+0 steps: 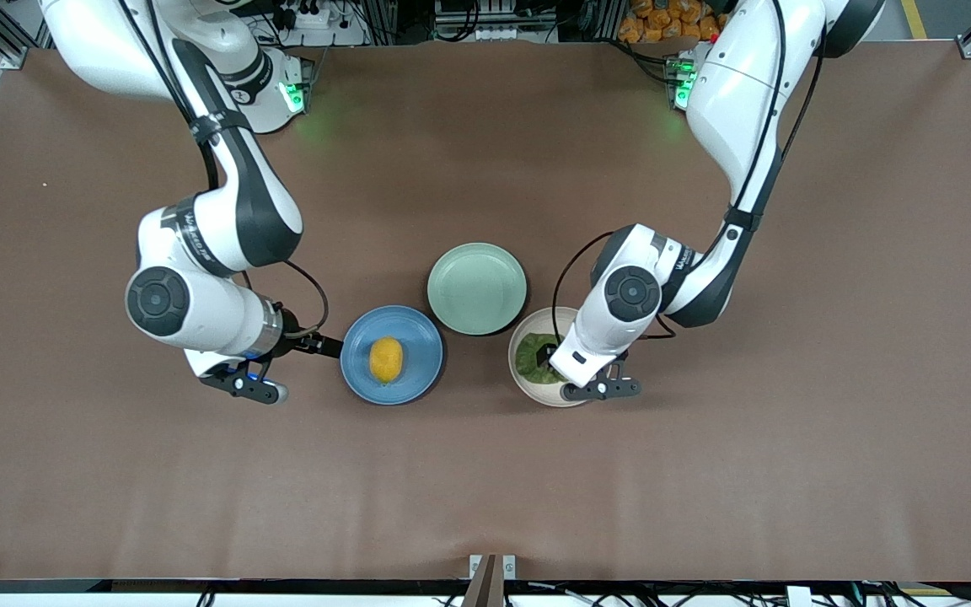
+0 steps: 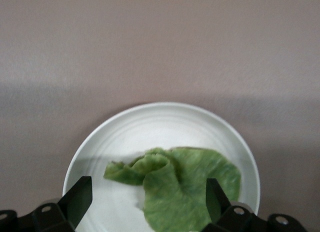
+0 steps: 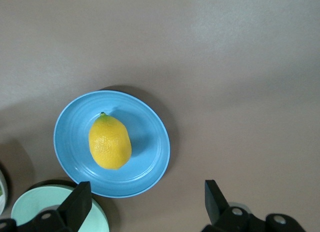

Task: Pick lemon and lettuce from blue and beige plates
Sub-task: 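Reach the right gripper to the lemon while the left gripper reaches the lettuce, then lower and close the right gripper on the lemon while the left grasps lettuce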

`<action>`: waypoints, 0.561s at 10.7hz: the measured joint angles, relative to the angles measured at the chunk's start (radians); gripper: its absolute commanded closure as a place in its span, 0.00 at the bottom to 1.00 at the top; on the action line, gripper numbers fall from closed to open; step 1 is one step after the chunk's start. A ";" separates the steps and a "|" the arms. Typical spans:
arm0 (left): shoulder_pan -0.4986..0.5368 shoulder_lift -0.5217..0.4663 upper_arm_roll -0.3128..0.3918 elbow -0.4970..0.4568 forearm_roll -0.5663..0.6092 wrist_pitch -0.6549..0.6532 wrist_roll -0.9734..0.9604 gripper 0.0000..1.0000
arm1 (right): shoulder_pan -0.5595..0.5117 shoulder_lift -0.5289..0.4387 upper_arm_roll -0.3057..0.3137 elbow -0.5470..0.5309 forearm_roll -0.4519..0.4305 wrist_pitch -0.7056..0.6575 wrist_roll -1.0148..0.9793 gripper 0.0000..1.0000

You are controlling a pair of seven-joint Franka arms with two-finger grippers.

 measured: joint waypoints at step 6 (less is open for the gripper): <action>-0.042 0.059 0.000 -0.003 0.022 0.082 0.000 0.00 | 0.065 0.084 0.000 0.000 -0.005 0.159 0.041 0.00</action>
